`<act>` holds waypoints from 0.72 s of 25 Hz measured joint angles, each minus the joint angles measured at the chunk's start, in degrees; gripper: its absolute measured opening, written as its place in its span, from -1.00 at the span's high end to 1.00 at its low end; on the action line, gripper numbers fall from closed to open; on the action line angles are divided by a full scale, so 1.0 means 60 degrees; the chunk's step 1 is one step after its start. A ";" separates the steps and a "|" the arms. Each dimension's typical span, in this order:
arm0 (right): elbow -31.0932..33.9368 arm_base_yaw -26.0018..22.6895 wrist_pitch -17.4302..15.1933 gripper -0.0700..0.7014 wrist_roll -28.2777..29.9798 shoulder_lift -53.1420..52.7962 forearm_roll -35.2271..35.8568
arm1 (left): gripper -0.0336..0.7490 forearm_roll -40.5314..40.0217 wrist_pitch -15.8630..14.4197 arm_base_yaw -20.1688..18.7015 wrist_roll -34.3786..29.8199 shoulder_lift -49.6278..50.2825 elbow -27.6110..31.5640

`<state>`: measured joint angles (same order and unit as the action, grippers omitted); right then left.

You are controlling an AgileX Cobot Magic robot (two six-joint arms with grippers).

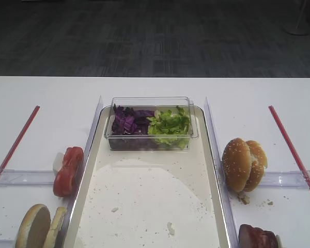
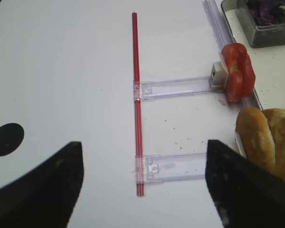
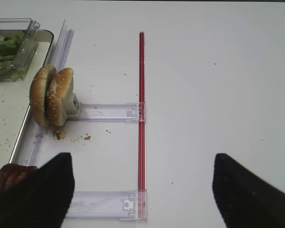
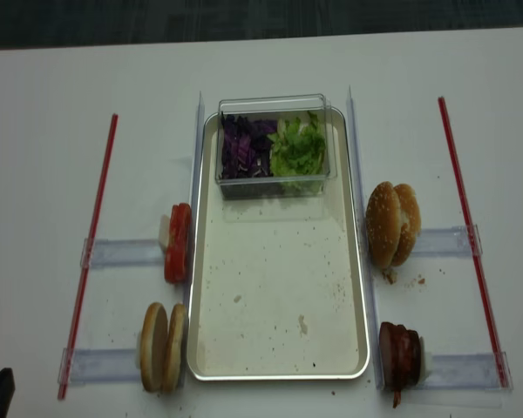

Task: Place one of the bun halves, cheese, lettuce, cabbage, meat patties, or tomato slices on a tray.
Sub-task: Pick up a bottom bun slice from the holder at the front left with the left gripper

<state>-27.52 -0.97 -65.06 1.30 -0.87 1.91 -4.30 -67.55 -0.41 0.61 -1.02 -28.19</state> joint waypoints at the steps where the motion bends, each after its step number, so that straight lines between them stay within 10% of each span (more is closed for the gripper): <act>1: 0.0000 0.0000 0.0000 -0.77 0.0000 0.0000 0.0000 | -0.35 0.0000 0.0017 0.0000 0.0000 0.0058 0.0000; 18: 0.0000 0.0000 0.0000 -0.77 0.0000 0.0000 0.0000 | -0.35 0.0216 0.1459 0.0000 -0.0037 0.5678 -0.1102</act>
<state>-27.52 -0.97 -65.06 1.30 -0.87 1.91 -3.01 -58.79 -0.41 0.39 33.05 -34.80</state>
